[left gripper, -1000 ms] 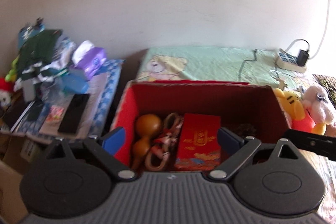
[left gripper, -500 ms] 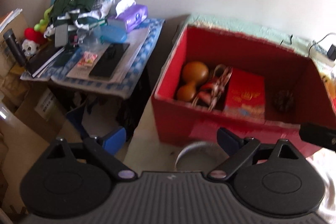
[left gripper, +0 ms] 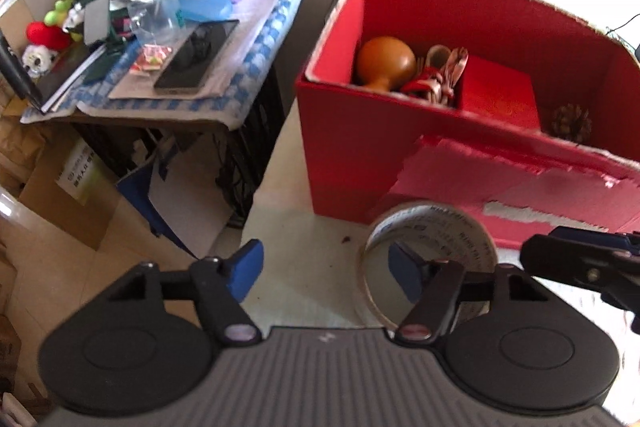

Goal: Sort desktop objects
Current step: 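Close the right gripper on the rim of the tape roll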

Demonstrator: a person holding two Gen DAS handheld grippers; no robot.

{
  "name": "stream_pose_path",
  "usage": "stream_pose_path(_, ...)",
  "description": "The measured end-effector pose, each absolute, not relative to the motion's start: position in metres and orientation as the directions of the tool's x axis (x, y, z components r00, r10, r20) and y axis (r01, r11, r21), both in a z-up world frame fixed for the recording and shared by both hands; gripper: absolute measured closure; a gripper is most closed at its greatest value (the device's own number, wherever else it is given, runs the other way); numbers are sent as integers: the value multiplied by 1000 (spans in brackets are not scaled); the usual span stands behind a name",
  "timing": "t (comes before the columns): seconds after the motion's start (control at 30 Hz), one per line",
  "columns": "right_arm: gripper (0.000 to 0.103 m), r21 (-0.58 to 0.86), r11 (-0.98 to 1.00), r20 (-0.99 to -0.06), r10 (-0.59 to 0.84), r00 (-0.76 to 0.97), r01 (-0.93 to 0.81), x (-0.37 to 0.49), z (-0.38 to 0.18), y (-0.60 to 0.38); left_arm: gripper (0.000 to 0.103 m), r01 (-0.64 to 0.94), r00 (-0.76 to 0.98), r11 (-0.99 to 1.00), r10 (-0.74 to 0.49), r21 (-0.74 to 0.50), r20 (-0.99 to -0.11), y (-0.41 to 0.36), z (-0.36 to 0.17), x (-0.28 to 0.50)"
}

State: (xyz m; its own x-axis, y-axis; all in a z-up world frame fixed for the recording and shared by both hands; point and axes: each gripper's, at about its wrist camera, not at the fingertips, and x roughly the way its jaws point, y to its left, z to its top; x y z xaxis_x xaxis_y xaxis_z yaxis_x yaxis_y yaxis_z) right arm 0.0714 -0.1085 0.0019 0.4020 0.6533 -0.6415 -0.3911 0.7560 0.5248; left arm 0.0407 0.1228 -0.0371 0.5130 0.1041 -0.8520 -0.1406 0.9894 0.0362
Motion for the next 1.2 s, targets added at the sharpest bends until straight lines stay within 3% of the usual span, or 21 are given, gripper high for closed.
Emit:
stream_pose_path(0.1,54,524,771,-665,636,391,-363,75,-8,-103,41,-123,496,992,96,39,-863,124,-44,45)
stream_pose_path(0.23,54,521,783,-691,621,371,-340,80,-16,-93,58,-92,471,996,63,23,-880,125,-51,51)
stream_pose_path(0.37,55,512,792,-706,609,361,-333,84,-21,-85,60,-62,460,998,43,17,-887,124,-55,57)
stream_pose_path(0.5,55,512,800,-723,598,345,-314,88,-27,-82,70,-33,441,999,36,24,-897,121,-61,62)
stream_pose_path(0.63,72,522,797,-734,601,317,-303,90,-33,-80,81,-16,416,1000,22,17,-909,118,-66,65)
stream_pose_path(0.73,77,540,789,-729,613,304,-293,90,-35,-82,89,2,409,1000,19,22,-912,114,-67,66)
stream_pose_path(1.2,84,544,813,-739,582,339,-209,72,-34,-141,94,177,394,984,-62,9,-917,49,-63,53)
